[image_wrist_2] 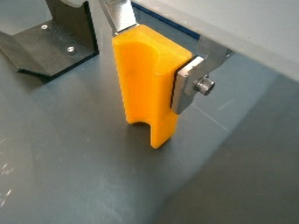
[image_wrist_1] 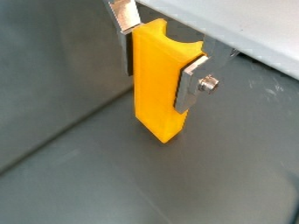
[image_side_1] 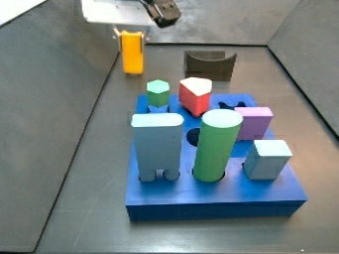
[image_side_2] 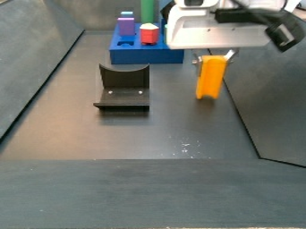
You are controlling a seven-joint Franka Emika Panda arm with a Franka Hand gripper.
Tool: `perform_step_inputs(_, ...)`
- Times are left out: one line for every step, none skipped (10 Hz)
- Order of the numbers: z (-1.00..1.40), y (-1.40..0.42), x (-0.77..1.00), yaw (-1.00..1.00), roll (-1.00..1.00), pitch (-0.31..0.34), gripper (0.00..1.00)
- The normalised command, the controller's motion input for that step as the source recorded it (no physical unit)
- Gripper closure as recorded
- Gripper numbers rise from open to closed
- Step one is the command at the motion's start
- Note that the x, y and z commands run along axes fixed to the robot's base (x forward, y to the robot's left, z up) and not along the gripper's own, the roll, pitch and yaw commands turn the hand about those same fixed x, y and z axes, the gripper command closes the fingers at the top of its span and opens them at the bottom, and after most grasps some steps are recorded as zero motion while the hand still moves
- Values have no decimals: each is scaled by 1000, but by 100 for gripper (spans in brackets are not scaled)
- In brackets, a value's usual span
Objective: Pick up the arch object. Move up. Rotate the arch object. Move to above the board. Insert the arch object.
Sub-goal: Move to above the board.
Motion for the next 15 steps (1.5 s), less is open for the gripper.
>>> perform_step_inputs(1000, 180, -219, -19, -129, 140, 100)
perform_step_inputs(1000, 167, -204, -26, -105, 79, 100)
perform_step_inputs(1000, 156, -192, -27, -81, 44, 100)
perform_step_inputs(1000, 145, -180, -29, -50, 22, 100)
perform_step_inputs(1000, 135, -170, -27, -26, 16, 100)
perform_step_inputs(1000, 122, -155, -29, 2, 13, 100)
perform_step_inputs(1000, 111, -144, -31, 14, 13, 100)
perform_step_inputs(1000, 103, -131, -32, 28, 14, 100)
perform_step_inputs(1000, 95, -123, -28, 33, 13, 100)
perform_step_inputs(1000, 81, -111, -19, 36, 15, 100)
perform_step_inputs(1000, 72, -102, -17, 42, 21, 100)
perform_step_inputs(1000, 68, -92, -16, 47, 24, 100)
perform_step_inputs(903, 52, -59, -8, 55, 36, 100)
perform_step_inputs(826, 43, -43, -6, 56, 44, 100)
perform_step_inputs(632, 28, -15, 0, 52, 61, 100)
